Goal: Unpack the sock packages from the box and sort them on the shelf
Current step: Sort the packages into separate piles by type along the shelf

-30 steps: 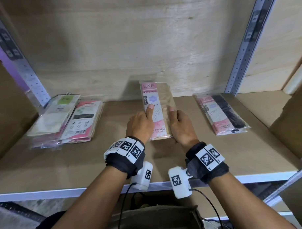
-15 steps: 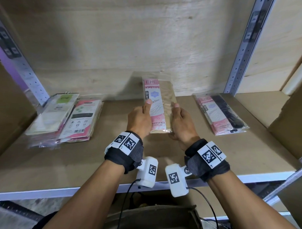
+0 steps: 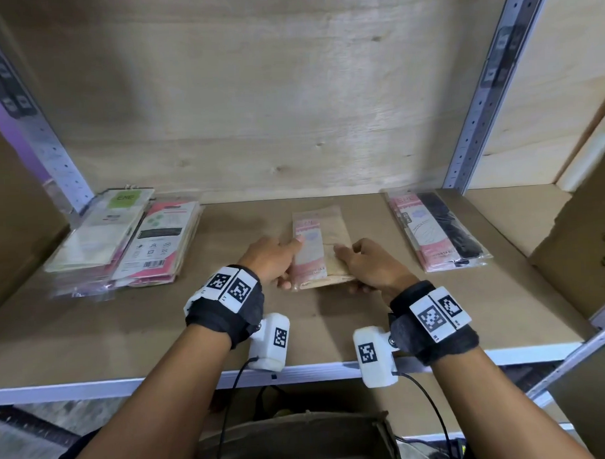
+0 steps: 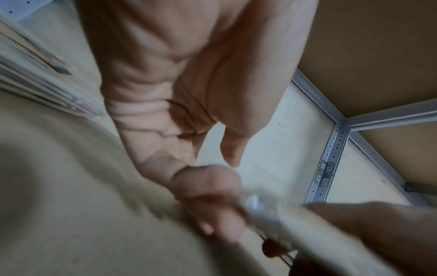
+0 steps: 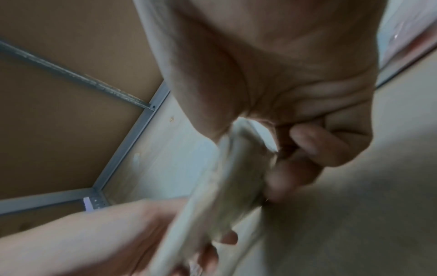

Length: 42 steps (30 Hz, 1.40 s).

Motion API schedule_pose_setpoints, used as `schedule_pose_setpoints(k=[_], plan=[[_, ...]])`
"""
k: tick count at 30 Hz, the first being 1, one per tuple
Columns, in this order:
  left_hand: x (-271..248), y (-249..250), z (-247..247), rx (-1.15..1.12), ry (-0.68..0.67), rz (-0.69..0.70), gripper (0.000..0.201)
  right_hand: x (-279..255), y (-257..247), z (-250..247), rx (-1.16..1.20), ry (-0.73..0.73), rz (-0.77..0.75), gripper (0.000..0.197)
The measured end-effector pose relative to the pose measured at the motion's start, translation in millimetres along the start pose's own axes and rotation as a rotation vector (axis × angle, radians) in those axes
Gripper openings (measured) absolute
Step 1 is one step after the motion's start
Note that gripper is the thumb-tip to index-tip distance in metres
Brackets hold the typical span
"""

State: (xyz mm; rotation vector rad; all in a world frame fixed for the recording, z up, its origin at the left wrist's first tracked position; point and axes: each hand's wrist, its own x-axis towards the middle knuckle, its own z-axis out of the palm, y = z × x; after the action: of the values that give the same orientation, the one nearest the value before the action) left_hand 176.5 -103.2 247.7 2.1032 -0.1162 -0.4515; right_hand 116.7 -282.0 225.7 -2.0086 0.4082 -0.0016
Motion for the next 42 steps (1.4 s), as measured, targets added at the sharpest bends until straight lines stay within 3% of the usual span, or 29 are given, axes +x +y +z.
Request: schedule_pose_setpoints(k=[5,12,16,27,42], plan=[[-6,2,-11,0.086,-0.175,-0.110,0.048,0,4,-13,-0.145,0.002,-0.006,0.042],[-16,5,-16,0.067,-0.261,-0.116,0.046,-15,-3,-20,0.138,-0.121,0.041,0.018],[-19,10,-7,0.005,-0.264,-0.104,0.043,-14,-3,-23,0.110,-0.056,0.022,0.016],[-6,40,28,-0.062,-0.299,-0.087,0.044,-8,13,-49,0.084,0.036,-0.017,0.039],[11,51,52,-0.067,-0.283,-0.024,0.042,1,28,-68,0.075,0.093,-0.026,0.033]])
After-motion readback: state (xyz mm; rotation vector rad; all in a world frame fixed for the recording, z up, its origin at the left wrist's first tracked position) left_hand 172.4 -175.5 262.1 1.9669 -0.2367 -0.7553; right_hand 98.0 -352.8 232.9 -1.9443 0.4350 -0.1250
